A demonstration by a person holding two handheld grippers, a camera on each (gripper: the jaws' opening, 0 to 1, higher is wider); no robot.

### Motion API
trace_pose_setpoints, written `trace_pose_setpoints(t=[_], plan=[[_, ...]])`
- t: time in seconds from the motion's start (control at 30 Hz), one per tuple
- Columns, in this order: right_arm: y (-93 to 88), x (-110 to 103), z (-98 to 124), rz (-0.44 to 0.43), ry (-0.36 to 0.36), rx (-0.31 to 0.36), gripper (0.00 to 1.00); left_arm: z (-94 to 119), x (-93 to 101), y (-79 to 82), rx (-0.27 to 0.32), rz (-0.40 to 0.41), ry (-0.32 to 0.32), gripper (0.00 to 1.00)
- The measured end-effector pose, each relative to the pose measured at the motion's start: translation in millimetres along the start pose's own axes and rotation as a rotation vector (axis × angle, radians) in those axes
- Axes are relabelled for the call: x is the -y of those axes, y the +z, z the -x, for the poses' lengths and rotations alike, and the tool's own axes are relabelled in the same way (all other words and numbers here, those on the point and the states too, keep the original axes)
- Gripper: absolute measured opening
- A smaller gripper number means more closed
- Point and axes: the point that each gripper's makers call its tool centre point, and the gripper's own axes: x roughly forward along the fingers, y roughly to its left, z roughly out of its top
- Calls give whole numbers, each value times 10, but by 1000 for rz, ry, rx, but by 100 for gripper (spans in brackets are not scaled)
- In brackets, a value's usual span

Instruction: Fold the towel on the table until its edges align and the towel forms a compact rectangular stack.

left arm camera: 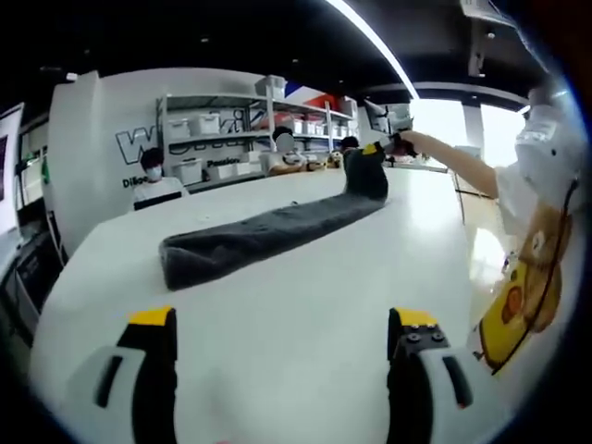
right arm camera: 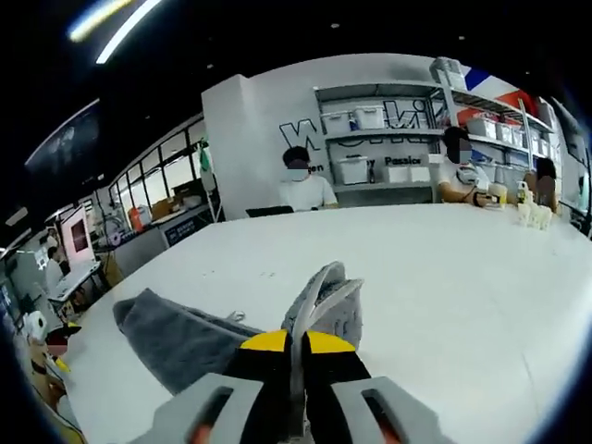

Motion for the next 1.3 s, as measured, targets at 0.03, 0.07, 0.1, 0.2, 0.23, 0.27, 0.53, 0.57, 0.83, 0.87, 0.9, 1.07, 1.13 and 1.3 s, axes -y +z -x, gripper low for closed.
trace_pose_setpoints(t=[0.03,0.07,0.1,0.2,0.23,0.27,0.53,0.57,0.83,0.87,0.9,1.07,1.13,1.3], plan=[[7,-69,-23,5,2,-2,4,-1,-6,7,1,0,2,99],[14,-99,-36,8,4,-3,4,-4,-11,11,1,-1,4,99],[37,-114,-49,9,9,-6,4,-8,-14,14,0,-3,5,99],[60,-215,-116,9,15,-13,4,-24,-12,11,-6,-4,2,99],[76,-242,-147,9,19,-16,4,-29,-7,12,-7,-6,1,99],[78,-272,-163,9,22,-19,4,-34,0,15,-7,-8,-2,99],[103,-594,-377,27,56,-48,4,-83,57,93,0,-30,-37,99],[122,-627,-405,30,62,-49,4,-91,64,98,0,-31,-40,99],[161,-954,-525,68,101,-70,4,-133,125,116,-2,-35,-62,99],[163,-975,-538,71,104,-73,4,-135,128,116,-3,-35,-62,99],[166,-995,-551,74,106,-76,4,-132,141,122,-5,-37,-65,99],[142,-1072,-641,82,122,-90,4,-114,191,156,-6,-46,-72,99],[130,-1111,-664,83,132,-95,4,-111,197,154,-7,-45,-73,99],[113,-1239,-710,81,165,-103,4,-106,200,133,-13,-39,-76,99]])
